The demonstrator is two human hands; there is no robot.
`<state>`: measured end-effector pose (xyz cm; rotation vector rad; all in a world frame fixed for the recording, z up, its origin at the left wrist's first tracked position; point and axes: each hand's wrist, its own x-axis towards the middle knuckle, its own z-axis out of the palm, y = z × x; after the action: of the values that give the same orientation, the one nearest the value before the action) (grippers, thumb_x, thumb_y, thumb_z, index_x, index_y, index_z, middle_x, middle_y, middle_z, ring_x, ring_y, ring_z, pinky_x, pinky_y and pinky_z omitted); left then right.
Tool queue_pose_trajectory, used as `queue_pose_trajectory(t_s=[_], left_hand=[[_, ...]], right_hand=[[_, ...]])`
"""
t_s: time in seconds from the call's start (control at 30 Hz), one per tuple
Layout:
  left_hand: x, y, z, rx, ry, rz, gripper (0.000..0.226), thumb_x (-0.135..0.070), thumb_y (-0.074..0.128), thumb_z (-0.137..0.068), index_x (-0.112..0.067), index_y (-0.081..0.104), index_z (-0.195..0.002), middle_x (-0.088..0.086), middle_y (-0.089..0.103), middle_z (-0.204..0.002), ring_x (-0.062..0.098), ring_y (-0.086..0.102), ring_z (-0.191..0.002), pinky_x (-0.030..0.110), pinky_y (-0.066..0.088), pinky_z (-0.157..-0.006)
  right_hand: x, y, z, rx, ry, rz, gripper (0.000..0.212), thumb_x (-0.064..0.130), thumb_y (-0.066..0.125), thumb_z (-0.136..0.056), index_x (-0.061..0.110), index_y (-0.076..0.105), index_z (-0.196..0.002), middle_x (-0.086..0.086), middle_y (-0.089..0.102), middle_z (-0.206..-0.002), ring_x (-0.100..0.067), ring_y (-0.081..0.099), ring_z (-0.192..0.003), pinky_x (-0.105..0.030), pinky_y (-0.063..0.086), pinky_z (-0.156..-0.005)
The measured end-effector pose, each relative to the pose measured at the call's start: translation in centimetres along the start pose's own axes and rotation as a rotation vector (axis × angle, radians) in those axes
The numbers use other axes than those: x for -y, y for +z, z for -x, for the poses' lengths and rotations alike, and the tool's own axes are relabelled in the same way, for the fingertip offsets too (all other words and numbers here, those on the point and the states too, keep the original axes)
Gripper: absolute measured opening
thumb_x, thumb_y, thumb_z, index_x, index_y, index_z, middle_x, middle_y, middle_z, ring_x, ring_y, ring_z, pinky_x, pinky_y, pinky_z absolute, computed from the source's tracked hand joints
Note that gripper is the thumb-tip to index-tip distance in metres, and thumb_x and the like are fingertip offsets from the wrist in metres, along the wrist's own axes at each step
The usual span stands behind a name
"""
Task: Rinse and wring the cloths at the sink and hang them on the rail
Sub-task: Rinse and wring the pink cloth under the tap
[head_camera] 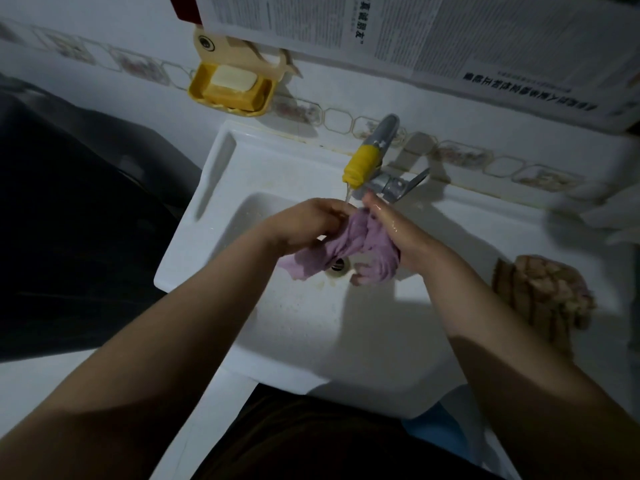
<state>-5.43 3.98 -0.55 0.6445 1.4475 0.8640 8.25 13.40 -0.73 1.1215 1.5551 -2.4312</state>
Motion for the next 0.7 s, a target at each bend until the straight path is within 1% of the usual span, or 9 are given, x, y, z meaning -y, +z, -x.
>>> queue_pose_trajectory(t_s=[0.07,0.13,0.23,0.27,0.33,0.43,0.5,0.6,0.7], left_hand=[[-0.3,0.0,0.2,0.033,0.083,-0.193,0.037,0.015,0.042,-0.085,-0.007,0.065,-0.105,0.004,0.066,-0.093,0.008,0.062,-0.078,0.016,0.049,-0.067],[-0.3,-0.2,0.1,-0.024,0.141,-0.289,0.030,0.008,0.053,-0.086,-0.012,0.062,-0.106,0.000,0.063,-0.101,0.007,0.060,-0.087,0.017,0.050,-0.074],[0.3,-0.6,-0.1,-0.030,0.092,-0.403,0.019,-0.013,0.059,-0.091,-0.014,0.056,-0.110,0.002,0.062,-0.108,0.013,0.061,-0.094,0.023,0.053,-0.078],[0.4,-0.8,-0.1,-0.001,0.043,-0.491,0.020,-0.022,0.057,-0.094,-0.013,0.058,-0.111,0.004,0.064,-0.108,0.018,0.062,-0.097,0.028,0.053,-0.083],[0.5,-1.3,-0.1,0.076,-0.054,-0.582,0.040,-0.045,0.049,-0.096,-0.011,0.065,-0.111,0.005,0.069,-0.107,0.022,0.064,-0.100,0.035,0.050,-0.091],[1.2,-2.4,0.4,0.129,-0.117,-0.524,0.064,-0.068,0.044,-0.083,-0.015,0.070,-0.109,0.001,0.072,-0.105,0.019,0.067,-0.098,0.035,0.049,-0.094],[2.3,-3.4,0.6,0.110,-0.082,-0.467,0.060,-0.060,0.052,-0.084,-0.007,0.069,-0.107,0.007,0.072,-0.102,0.024,0.068,-0.094,0.038,0.052,-0.092],[3.6,-4.2,0.8,0.073,0.053,-0.141,0.060,-0.041,0.065,-0.087,0.017,0.056,-0.101,0.031,0.061,-0.093,0.034,0.057,-0.084,0.041,0.047,-0.078],[3.4,-4.3,0.7,0.043,0.114,0.166,0.036,-0.028,0.062,-0.084,0.004,0.058,-0.100,0.024,0.057,-0.091,0.031,0.053,-0.079,0.037,0.045,-0.069]], right_hand=[[-0.4,0.1,0.4,0.070,0.001,0.146,0.033,0.040,0.048,-0.093,0.020,0.059,-0.117,-0.007,0.067,-0.116,-0.010,0.067,-0.097,-0.024,0.053,-0.088],[-0.7,-0.1,0.2,0.010,0.007,0.259,0.035,0.040,0.071,-0.080,0.022,0.065,-0.109,-0.008,0.068,-0.115,-0.016,0.066,-0.105,-0.036,0.048,-0.101],[-0.8,-0.5,-0.1,-0.122,0.043,0.290,0.069,0.052,0.088,-0.049,0.005,0.071,-0.097,-0.015,0.073,-0.098,-0.029,0.068,-0.099,-0.049,0.048,-0.098],[-0.7,-0.6,-0.1,-0.139,0.043,0.260,0.065,0.048,0.087,-0.052,0.003,0.071,-0.096,-0.016,0.073,-0.095,-0.031,0.069,-0.096,-0.051,0.049,-0.096],[-0.6,-0.7,0.1,-0.172,0.019,0.176,0.052,0.038,0.085,-0.062,0.004,0.070,-0.098,-0.017,0.073,-0.093,-0.033,0.070,-0.091,-0.053,0.051,-0.092],[-0.7,-1.5,0.2,-0.222,-0.075,0.042,0.040,0.029,0.080,-0.072,0.008,0.068,-0.104,-0.016,0.073,-0.095,-0.031,0.070,-0.088,-0.047,0.055,-0.085],[-0.6,-2.1,0.5,-0.218,-0.125,-0.045,0.023,0.016,0.070,-0.084,0.007,0.066,-0.105,-0.013,0.074,-0.091,-0.025,0.071,-0.080,-0.039,0.057,-0.076],[-0.9,-3.1,1.1,-0.151,-0.121,-0.077,0.027,0.000,0.062,-0.086,0.003,0.059,-0.112,-0.013,0.071,-0.093,-0.021,0.070,-0.077,-0.033,0.059,-0.070],[-1.0,-3.4,1.6,-0.048,-0.032,0.053,0.031,-0.006,0.062,-0.078,0.006,0.063,-0.107,-0.007,0.072,-0.091,-0.016,0.070,-0.078,-0.026,0.058,-0.071]])
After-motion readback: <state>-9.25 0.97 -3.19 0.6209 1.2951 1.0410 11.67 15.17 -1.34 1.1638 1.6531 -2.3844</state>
